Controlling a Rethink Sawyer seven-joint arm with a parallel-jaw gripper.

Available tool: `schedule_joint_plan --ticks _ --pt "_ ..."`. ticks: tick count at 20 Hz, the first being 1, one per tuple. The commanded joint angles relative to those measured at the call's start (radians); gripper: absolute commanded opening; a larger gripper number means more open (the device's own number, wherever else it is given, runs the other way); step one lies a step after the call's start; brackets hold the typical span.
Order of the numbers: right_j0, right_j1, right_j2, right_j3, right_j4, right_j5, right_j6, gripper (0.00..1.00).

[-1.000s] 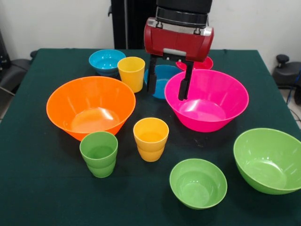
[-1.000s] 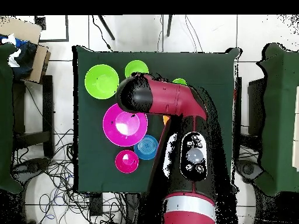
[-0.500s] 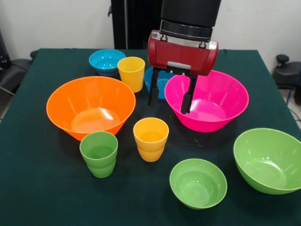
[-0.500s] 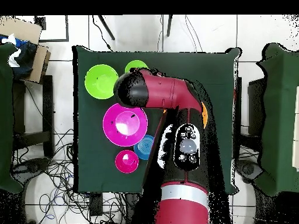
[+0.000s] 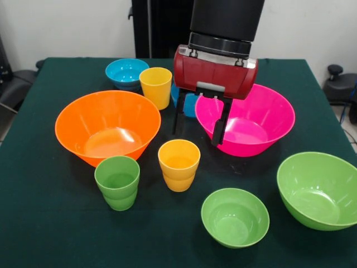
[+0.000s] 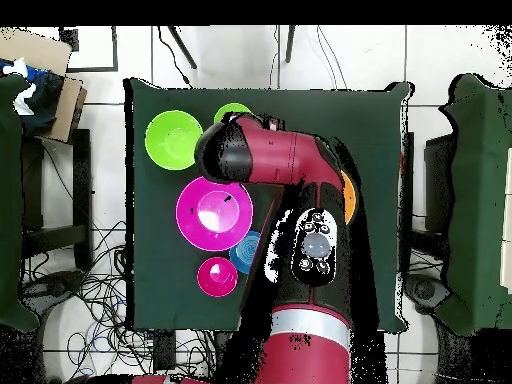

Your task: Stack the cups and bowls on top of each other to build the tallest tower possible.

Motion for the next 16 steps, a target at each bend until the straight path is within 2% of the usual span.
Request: schedule_joint_plan --ticks 1,16 --pt "0.014 0.023 0.033 0.0 -0.059 -0.056 0.067 1.0" --pt "0.008 0.027 0.038 0.006 -0.051 -0.086 0.057 1.0"
